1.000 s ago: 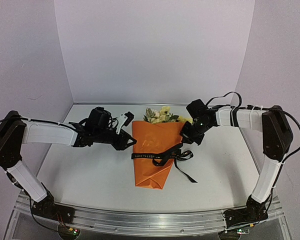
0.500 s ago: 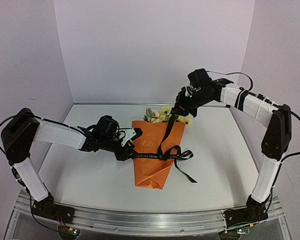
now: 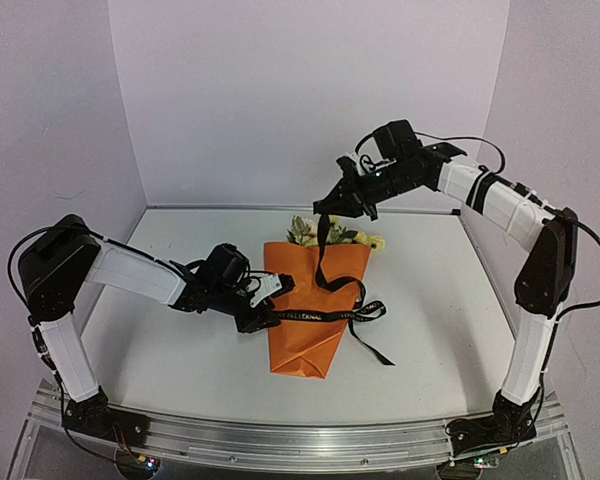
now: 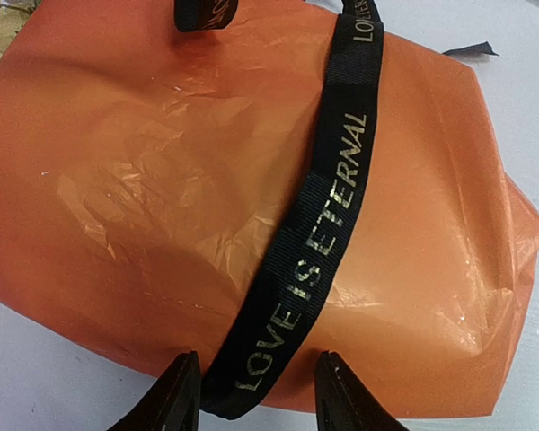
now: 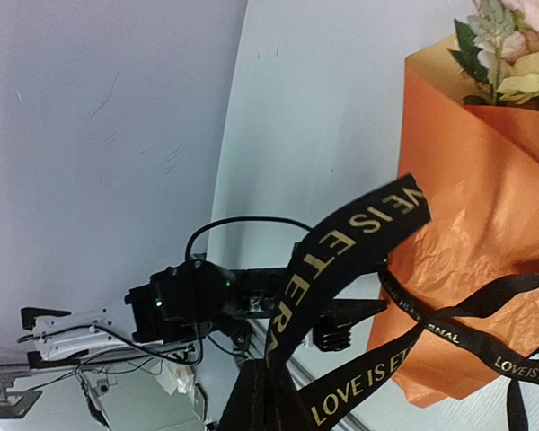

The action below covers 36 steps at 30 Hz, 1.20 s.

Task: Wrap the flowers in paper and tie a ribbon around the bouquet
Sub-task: Cross the ribbon over the folded bouquet.

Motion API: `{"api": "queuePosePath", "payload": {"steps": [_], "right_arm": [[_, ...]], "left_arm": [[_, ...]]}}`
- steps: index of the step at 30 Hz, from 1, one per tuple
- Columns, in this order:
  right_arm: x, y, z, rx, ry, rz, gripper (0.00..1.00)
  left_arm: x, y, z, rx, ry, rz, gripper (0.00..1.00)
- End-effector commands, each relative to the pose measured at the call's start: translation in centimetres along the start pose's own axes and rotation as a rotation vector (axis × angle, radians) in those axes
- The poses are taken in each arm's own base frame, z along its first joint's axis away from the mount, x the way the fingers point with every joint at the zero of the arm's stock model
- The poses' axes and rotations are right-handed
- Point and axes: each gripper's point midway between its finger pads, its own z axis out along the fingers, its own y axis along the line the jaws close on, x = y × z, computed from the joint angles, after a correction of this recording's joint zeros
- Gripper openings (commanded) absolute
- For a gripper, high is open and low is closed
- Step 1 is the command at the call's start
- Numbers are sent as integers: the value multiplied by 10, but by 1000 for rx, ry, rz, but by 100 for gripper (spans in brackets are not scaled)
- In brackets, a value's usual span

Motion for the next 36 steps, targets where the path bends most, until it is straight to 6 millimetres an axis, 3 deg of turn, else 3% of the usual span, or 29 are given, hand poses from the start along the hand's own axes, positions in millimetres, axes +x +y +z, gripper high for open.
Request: {"api": "queuePosePath", "payload": {"steps": [1, 5, 9, 16, 24, 31, 36], "right_arm": [[24, 19, 3, -118, 103, -8, 0], [48, 15, 5, -145, 137, -29, 0], [71, 7, 10, -162, 183, -40, 0], [110, 8, 29, -215, 269, -74, 0], [151, -19, 69, -168, 410, -23, 0], [167, -65, 88, -38, 439, 20, 0], [166, -97, 100, 97, 435, 29, 0]], "left_arm": [[-26, 20, 4, -92, -61, 46, 40], [-33, 24, 3, -110, -80, 32, 16], [-42, 26, 0, -112, -103, 20, 1], [-55, 31, -7, -104, -153, -28, 0], [-61, 42, -12, -117, -180, -67, 0], [-71, 44, -22, -121, -220, -73, 0], [-82, 39, -31, -100, -262, -56, 0]]}}
